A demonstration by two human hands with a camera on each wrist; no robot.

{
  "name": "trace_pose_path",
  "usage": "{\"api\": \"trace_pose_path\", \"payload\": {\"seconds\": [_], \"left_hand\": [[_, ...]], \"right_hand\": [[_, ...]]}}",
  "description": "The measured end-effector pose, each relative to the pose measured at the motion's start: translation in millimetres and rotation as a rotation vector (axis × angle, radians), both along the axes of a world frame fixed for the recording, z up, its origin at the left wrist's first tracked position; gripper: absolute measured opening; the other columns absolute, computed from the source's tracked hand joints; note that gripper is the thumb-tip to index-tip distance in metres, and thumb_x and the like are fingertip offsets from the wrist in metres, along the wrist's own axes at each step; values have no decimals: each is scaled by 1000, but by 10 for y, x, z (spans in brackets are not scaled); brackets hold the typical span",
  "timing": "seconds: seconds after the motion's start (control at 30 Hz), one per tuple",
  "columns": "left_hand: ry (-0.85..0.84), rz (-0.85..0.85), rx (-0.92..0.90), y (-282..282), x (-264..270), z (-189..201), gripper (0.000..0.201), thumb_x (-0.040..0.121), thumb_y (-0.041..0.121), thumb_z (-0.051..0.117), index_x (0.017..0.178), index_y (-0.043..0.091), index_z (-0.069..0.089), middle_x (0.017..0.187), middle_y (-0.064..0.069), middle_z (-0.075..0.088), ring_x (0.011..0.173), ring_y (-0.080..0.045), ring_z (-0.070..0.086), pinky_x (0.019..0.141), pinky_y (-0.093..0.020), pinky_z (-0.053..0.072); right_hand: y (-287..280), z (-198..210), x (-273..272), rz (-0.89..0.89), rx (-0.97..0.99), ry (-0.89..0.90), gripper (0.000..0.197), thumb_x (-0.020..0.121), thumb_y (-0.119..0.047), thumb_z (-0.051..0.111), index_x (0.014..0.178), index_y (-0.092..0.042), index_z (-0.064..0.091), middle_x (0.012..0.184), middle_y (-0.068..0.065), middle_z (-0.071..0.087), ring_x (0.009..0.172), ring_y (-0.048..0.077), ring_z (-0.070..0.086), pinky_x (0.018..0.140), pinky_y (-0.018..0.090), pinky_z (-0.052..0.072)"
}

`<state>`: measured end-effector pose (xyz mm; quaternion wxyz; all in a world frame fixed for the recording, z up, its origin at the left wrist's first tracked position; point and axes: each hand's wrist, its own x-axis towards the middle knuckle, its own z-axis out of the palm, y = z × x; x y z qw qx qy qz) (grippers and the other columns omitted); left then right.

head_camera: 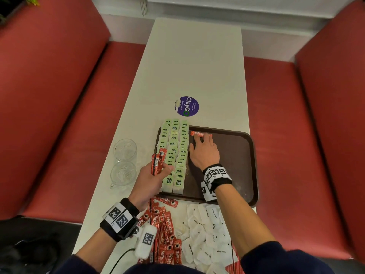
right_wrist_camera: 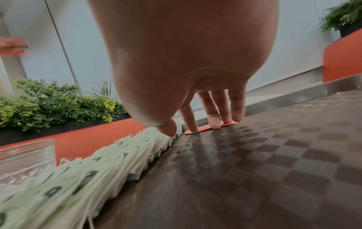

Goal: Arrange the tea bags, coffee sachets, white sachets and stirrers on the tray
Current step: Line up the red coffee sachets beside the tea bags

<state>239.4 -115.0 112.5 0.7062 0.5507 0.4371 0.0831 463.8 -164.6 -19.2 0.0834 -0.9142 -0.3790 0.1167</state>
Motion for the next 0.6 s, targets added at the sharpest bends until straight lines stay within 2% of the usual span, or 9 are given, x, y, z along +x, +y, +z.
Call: {"api": "trace_pose_path", "payload": {"seconds": [0.03, 0.07, 0.1, 0.17, 0.23, 0.3, 0.33, 0.5, 0.6], "left_hand": [[1, 4, 8, 8, -1, -23, 33, 104, 24, 71, 115, -6, 63, 109, 10, 52, 106, -23, 54, 61, -55, 51], [4, 7, 26, 13, -5, -48, 35, 104, 25, 71, 115, -7, 62, 108, 8, 53, 91, -1, 31, 48, -48, 49], [8, 9, 47, 19, -8, -83, 35, 104, 26, 71, 114, -6, 62, 107, 4, 54, 45, -2, 44, 40, -36, 43], [16, 11, 67, 18, -8, -111, 33, 104, 26, 71, 113, -5, 63, 104, 2, 53, 41, -2, 50, 41, -18, 34], [6, 9, 65, 31, -17, -127, 32, 104, 26, 71, 113, -4, 63, 101, -2, 57, 40, -1, 45, 41, -15, 32], [9, 8, 57, 49, -28, -161, 32, 104, 28, 71, 112, -2, 63, 75, -12, 61, 42, -2, 39, 41, -16, 32], [10, 10, 60, 61, -36, -183, 31, 104, 29, 72, 110, 0, 64, 57, 1, 59, 43, -4, 36, 42, -16, 32], [-35, -37, 66, 54, -43, -188, 12, 107, 33, 66, 106, 21, 66, 58, 19, 56, 47, -2, 39, 44, -15, 34], [-32, -75, 86, 44, -51, -228, 26, 105, 44, 66, 105, 18, 69, 65, 10, 46, 50, -8, 34, 46, -22, 29]], "right_hand": [[19, -5, 6, 4, 0, -3, 57, 110, -41, 49, 161, -16, 49, 155, 22, 48, 147, 42, 46, 112, 53, 48], [36, -20, 13, 9, -1, -8, 58, 110, -42, 48, 161, -16, 48, 156, 22, 48, 148, 42, 45, 112, 53, 47], [54, -32, 21, 12, -5, -12, 58, 110, -42, 48, 162, -16, 47, 157, 22, 47, 149, 42, 44, 113, 53, 47], [77, -48, 41, 16, -6, -10, 58, 110, -42, 47, 162, -16, 47, 157, 23, 47, 150, 43, 43, 114, 54, 47], [91, -43, 63, 21, 3, -9, 57, 110, -40, 47, 161, -15, 48, 155, 23, 49, 149, 44, 44, 113, 55, 48], [91, -16, 74, 20, 27, -21, 53, 109, -36, 48, 158, -14, 52, 150, 23, 53, 145, 43, 47, 110, 54, 49], [84, 8, 74, 13, 51, -26, 51, 108, -33, 50, 155, -14, 54, 146, 22, 55, 142, 43, 50, 107, 53, 50], [-7, 380, 26, -49, 214, 63, 40, 110, -30, 50, 144, -15, 64, 132, 14, 62, 122, 35, 60, 99, 47, 51], [-123, 801, -188, -23, 419, 439, 37, 113, -46, 50, 135, -25, 72, 125, -2, 74, 110, 13, 67, 94, 37, 54]]}}
